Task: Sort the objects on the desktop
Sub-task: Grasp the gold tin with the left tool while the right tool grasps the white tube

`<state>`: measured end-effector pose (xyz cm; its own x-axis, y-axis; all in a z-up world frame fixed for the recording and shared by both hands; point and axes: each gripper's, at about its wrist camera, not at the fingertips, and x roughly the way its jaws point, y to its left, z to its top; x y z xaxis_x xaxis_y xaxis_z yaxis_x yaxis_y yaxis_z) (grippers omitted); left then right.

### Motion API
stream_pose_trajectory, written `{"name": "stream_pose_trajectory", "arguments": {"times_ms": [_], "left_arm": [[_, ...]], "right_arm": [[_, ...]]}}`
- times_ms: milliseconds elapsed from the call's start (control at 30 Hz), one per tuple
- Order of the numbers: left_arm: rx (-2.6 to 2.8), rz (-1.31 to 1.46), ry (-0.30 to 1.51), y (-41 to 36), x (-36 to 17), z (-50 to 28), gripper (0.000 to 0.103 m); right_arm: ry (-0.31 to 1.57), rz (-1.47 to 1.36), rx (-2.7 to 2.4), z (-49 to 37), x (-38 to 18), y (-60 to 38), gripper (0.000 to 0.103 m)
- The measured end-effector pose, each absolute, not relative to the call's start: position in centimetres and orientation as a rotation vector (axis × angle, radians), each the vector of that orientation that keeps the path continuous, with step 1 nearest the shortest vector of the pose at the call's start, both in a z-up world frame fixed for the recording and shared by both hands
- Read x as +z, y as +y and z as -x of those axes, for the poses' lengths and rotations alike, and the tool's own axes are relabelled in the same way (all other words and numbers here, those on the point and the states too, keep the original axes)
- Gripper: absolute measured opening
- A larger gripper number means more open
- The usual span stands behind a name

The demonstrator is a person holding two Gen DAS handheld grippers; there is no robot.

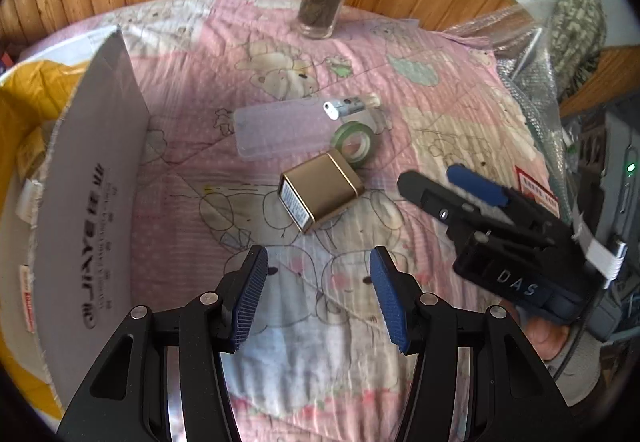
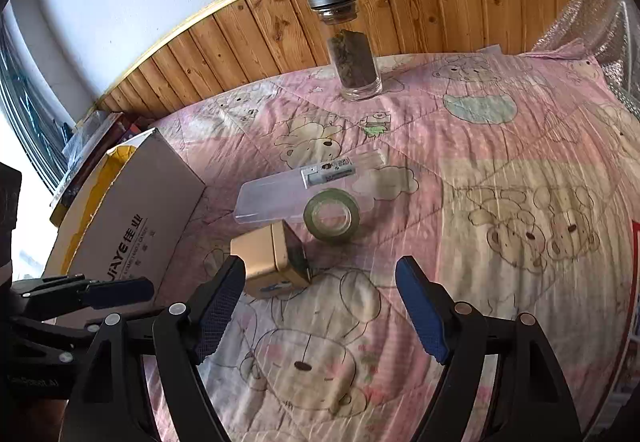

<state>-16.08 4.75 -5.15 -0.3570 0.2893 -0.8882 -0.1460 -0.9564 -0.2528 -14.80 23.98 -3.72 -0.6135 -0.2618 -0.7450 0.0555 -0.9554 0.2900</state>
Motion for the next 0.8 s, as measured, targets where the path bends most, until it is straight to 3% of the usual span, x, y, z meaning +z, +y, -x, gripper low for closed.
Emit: {"name": "stream_pose_trajectory", "arguments": {"times_ms": [133,433,633,667,733,800], "left_arm": [[2.367,1.623,-0.2,5.1,-6.9,17.6,0.056],[2.376,1.589,-0.098,6.7,-8.4,20.6,0.056],[2.349,1.528,-0.055,7.4,-8.8,22.5,0.057],[2.348,1.517,-0.049,7.7,-8.9,22.7,0.058],[2.35,1.495,-0.039,8.1,-9.0,23.2,0.059],[2.346,1.487,-0.055,8.4,-9.2,23.7,0.061]], "right_arm": [[-0.191,-1.275,-2.633,18.0,-3.9,23.6,0.078],[0.395,-1.167,-2.46,23.5,-5.8,20.3,0.078],[0.48,-1.161,-2.31,26.0,-7.7,21.2,0.077],[0.455,-1.168,-2.294,26.3,-7.8,21.6,0.075],[0.398,-1.173,-2.286,26.8,-7.6,22.6,0.045],[0.339,-1.205,-2.273,27.3,-7.7,23.4,0.03]]}}
